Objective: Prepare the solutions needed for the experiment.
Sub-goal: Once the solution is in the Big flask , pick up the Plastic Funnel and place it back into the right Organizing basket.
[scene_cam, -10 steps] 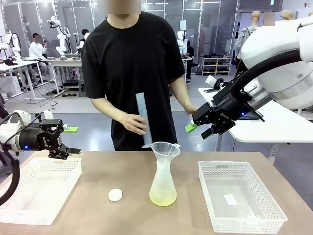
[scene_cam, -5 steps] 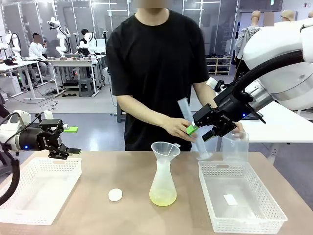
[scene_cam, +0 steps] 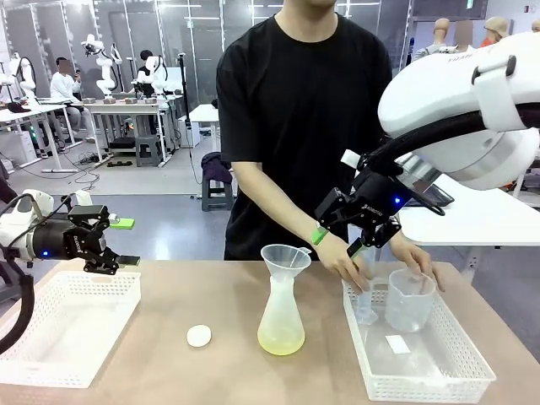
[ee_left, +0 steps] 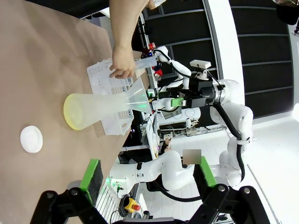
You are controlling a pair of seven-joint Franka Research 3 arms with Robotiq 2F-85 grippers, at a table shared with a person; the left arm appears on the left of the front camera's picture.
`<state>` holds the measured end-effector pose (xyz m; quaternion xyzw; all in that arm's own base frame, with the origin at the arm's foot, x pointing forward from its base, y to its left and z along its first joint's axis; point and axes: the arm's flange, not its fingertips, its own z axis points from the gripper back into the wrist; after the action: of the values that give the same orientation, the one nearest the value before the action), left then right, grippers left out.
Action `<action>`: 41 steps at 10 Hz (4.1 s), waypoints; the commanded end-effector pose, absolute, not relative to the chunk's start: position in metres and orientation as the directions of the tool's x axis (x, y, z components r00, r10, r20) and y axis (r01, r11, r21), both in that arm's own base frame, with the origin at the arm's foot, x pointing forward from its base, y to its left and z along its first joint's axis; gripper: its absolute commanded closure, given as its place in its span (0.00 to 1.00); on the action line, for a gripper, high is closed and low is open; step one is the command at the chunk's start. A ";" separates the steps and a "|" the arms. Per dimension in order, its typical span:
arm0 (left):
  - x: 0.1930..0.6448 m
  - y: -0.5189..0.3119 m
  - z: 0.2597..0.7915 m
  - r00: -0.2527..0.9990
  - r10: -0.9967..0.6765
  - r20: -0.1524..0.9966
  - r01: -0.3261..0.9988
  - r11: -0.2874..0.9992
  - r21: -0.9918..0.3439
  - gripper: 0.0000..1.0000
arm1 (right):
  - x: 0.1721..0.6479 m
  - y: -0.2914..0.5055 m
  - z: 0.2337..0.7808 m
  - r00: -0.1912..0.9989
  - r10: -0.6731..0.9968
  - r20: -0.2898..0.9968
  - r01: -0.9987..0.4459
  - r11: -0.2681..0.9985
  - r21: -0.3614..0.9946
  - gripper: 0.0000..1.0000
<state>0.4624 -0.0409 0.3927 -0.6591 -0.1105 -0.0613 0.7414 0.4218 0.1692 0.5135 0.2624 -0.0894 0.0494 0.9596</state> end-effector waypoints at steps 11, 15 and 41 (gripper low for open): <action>0.463 -0.041 0.393 0.966 0.055 0.254 0.246 0.124 -0.961 0.00 | 0.428 0.205 0.493 0.989 -0.074 0.128 0.008 0.891 0.454 0.15; 0.463 -0.041 0.393 0.966 0.055 0.254 0.246 0.124 -0.961 0.00 | 0.440 0.217 0.473 0.983 -0.099 0.151 0.019 0.889 0.458 0.15; 0.463 -0.041 0.393 0.966 0.055 0.254 0.246 0.124 -0.961 0.00 | 0.455 0.228 0.464 0.987 -0.141 0.080 0.082 0.860 0.503 0.96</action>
<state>0.4624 -0.0408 0.3927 -0.6591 -0.1105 -0.0613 0.7414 0.4596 0.2284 0.4620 0.2462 -0.0521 -0.0578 0.9661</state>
